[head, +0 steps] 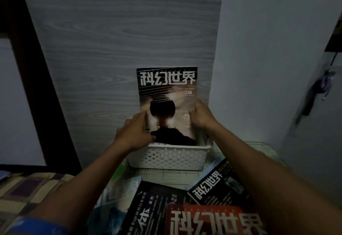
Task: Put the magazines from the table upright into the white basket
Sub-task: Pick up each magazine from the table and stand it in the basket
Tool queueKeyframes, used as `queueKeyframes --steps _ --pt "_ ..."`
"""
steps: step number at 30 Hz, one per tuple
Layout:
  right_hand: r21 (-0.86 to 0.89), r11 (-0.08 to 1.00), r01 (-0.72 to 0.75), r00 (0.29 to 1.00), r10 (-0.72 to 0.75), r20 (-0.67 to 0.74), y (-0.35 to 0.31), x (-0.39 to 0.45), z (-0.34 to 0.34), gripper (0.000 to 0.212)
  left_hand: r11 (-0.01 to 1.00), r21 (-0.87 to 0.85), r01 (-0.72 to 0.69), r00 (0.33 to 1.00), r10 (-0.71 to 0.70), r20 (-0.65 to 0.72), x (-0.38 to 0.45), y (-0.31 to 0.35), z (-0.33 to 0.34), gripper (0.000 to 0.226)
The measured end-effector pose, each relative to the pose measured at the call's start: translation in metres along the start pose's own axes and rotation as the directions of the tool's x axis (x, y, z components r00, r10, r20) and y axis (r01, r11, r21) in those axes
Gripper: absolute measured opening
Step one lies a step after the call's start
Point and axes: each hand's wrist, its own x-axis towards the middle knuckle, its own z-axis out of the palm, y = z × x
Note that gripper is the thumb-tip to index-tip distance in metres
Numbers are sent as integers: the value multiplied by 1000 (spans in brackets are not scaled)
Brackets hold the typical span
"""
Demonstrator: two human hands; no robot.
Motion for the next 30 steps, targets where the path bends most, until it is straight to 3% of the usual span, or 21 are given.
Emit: queueKeyframes --steps 3,4,7,9,12,15,17,19,22,24,27,30 --pt "-271 961 -60 982 8 -188 -1 -6 5 36 1000 2 -2 1000 2 4 -2 0 1 92" --pt "-287 954 -85 972 16 -234 -1 -8 4 35 1000 -4 -2 1000 2 -1 -3 0 0 90" --pt "-164 978 -132 979 103 -175 5 -14 -5 40 999 -42 -9 999 8 -46 -7 1 0 76" --pt "-106 987 -125 984 109 -138 11 -27 -16 46 993 -109 -46 985 27 -170 -15 6 -1 62" --pt "-38 999 -19 985 12 -173 24 -69 -31 37 989 -76 -129 914 88 -396 -39 16 -2 49" --pt "-27 992 120 989 -122 -88 41 -123 -40 16 972 -39 -232 865 188 -466 -78 29 -4 48" --pt "-55 984 171 985 -170 18 51 -160 -43 15 967 -24 -254 890 224 -398 -109 32 1 48" --pt "-128 972 199 980 -195 38 55 -188 -48 19 972 -27 -232 942 217 -256 -135 31 5 42" --pt "-166 973 158 985 -143 98 51 -222 -64 21 973 -53 -225 974 223 -34 -167 31 6 24" --pt "-329 937 116 980 -54 193 49 -243 -74 44 987 -14 -161 979 161 122 -187 37 3 27" --pt "-537 843 30 951 142 275 50 -271 -83 94 998 16 -59 939 50 340 -219 52 7 57" --pt "-398 916 -53 939 181 291 49 -283 -83 90 966 -236 108 922 -8 387 -236 70 16 53"
